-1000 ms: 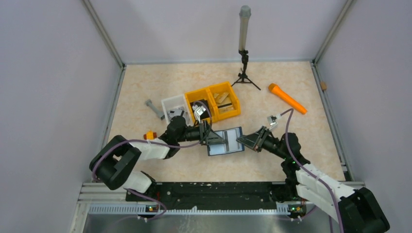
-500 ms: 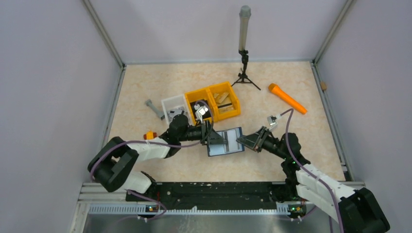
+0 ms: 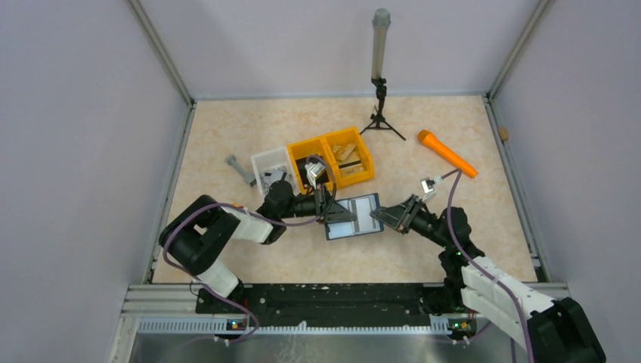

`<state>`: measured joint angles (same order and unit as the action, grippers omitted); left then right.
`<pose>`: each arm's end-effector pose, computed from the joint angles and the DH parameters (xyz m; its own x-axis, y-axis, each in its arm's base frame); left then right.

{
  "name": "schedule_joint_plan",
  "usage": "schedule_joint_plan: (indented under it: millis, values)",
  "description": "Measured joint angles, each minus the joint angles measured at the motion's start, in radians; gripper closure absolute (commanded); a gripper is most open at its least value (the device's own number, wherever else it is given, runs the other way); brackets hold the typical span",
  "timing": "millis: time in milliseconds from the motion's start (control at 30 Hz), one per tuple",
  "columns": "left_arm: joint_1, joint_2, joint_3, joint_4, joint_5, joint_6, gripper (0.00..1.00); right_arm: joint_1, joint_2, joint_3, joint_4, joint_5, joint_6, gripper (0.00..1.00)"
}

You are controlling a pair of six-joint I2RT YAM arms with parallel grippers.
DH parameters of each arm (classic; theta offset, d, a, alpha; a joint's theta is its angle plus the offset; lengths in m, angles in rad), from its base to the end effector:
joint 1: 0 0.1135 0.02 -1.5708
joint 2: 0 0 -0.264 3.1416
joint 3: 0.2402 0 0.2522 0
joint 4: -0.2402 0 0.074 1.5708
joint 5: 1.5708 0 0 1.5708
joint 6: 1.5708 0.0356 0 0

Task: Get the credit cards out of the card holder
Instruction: Remove the credit card from the card holder.

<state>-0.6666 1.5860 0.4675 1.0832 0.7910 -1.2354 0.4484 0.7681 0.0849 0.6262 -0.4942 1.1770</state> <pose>0.2076 -0.1955 0.1799 -0.9470 -0.0997 -0.3052 0.3007 0.0579 -0.9520 0.1397 0.0859 0.1828 -0.7662 0.5335 -0.3581 -0.2628 0.2484 0.9323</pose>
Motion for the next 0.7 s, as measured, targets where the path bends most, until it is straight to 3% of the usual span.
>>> schedule_joint_plan:
  millis: [433, 700]
  values:
    - [0.032, 0.059, -0.05, 0.251, 0.06, -0.098, 1.0, -0.039, -0.119, 0.002, -0.107, -0.023, -0.027, 1.0]
    - [0.046, 0.034, -0.058, 0.315, 0.09, -0.123, 1.0, -0.061, -0.056, -0.001, 0.014, -0.104, 0.065, 1.0]
